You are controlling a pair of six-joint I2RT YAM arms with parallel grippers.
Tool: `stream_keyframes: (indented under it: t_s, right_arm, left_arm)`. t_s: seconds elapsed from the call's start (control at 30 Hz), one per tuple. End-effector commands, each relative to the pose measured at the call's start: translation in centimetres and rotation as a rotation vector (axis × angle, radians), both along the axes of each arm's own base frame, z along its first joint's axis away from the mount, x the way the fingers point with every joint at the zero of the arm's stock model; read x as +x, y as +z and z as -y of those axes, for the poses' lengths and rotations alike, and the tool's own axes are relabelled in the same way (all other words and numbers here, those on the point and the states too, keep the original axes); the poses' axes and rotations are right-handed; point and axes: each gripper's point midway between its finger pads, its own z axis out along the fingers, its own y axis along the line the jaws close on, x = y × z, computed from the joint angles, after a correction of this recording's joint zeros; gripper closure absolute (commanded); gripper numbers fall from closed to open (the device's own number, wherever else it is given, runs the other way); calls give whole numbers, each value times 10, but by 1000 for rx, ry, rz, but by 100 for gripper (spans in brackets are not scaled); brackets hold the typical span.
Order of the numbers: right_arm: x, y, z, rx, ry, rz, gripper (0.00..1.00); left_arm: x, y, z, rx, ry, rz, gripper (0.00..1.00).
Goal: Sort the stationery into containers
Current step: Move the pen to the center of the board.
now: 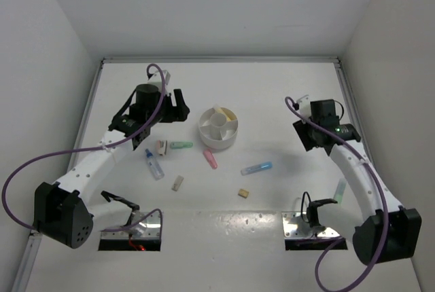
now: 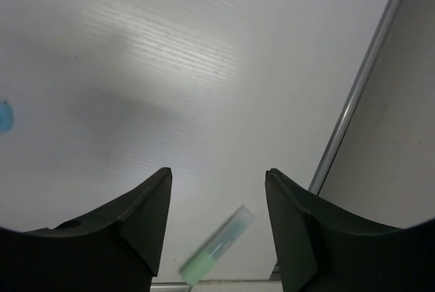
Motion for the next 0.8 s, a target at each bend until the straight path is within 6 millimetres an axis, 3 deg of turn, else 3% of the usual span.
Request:
stream_keyframes:
  t_s: [0.0,0.07,0.13,0.2,0.23,0.33,0.4,0.47,0.53,0.63,0.77]
  right_arm:
    - [-19,-16,24,-88,-82,-57,40]
    - [-24,-23,28,-119,-50,-96,40]
    - [-29,-35,37,-153,-67,-125,49]
    - [-34,-39,43,-174,-66,-132,58]
    - [-36,-37,46,-173,-77,-128,70]
    - [-52,-33,49,-160,-97,-160,88]
    - [-62,-35,57,-196,-124,-192,93]
    - [-66,-33,64,-204,-154,-182,86]
    - [-67,-29,68,-209,-173,-162,73]
    - [-81,-45,74,-213,-197,-205,52]
    - [-94,-65,85,-233,-234,-270,49]
  left_arm:
    - [3,27,7,-41,-18,64,20]
    - [1,31,15,-60,-70,72,21]
    - [-4,34,23,-69,-134,94,24]
    - [-15,42,42,-82,-228,117,30]
    - [-17,39,45,-72,-243,121,31]
    - [-21,44,51,-71,-267,142,32]
    - [-20,44,50,-67,-258,144,32]
    - [-20,44,50,-67,-258,144,32]
    - [-19,43,49,-63,-249,145,32]
    - [-18,43,47,-66,-236,142,31]
    - [-19,47,47,-69,-236,151,30]
